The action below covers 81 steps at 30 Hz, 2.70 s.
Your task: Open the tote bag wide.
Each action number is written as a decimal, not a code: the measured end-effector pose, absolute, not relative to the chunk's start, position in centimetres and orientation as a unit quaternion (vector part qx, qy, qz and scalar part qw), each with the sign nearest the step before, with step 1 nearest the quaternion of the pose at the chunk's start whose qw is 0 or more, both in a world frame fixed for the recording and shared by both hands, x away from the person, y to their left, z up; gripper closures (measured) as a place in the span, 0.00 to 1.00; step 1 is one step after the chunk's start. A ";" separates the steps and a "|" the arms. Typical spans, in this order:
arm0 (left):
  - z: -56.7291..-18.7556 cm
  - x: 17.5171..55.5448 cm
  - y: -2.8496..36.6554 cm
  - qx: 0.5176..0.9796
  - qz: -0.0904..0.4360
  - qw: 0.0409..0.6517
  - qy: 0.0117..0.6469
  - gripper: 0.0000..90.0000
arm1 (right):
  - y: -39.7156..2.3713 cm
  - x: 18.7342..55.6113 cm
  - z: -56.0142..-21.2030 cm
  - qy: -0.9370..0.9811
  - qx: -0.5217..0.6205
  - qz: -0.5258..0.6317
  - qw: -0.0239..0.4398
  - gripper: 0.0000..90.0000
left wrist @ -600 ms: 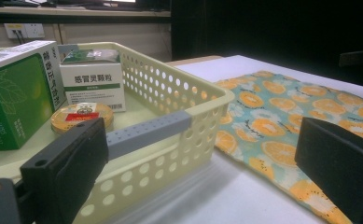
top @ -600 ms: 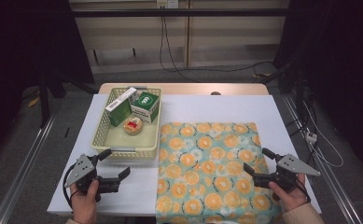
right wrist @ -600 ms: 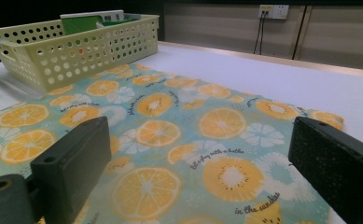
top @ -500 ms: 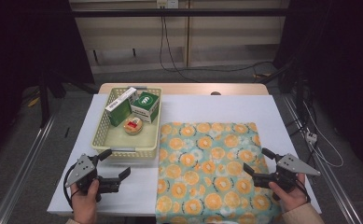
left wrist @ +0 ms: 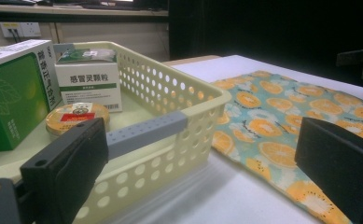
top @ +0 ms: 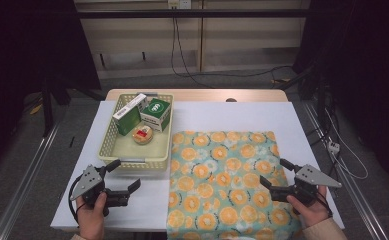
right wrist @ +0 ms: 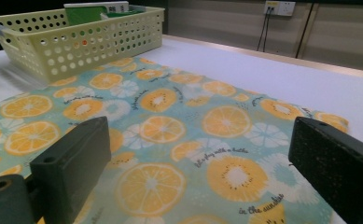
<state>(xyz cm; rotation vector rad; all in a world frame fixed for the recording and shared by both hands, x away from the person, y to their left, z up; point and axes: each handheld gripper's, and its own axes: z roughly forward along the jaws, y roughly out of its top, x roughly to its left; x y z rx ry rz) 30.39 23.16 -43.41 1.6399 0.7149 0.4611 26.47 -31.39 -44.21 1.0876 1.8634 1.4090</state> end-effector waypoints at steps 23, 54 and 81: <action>-43.3 30.2 22.6 0.710 0.188 0.606 0.306 0.03 | -30.0 32.4 -41.5 0.724 0.433 0.485 0.233 0.06; -43.3 31.0 22.4 0.706 0.189 0.612 0.304 0.03 | -22.2 44.1 -42.6 0.806 0.380 0.419 0.175 0.22; -43.3 31.1 22.0 0.711 0.186 0.609 0.299 0.03 | -20.9 48.3 -46.2 0.841 0.374 0.367 0.135 0.91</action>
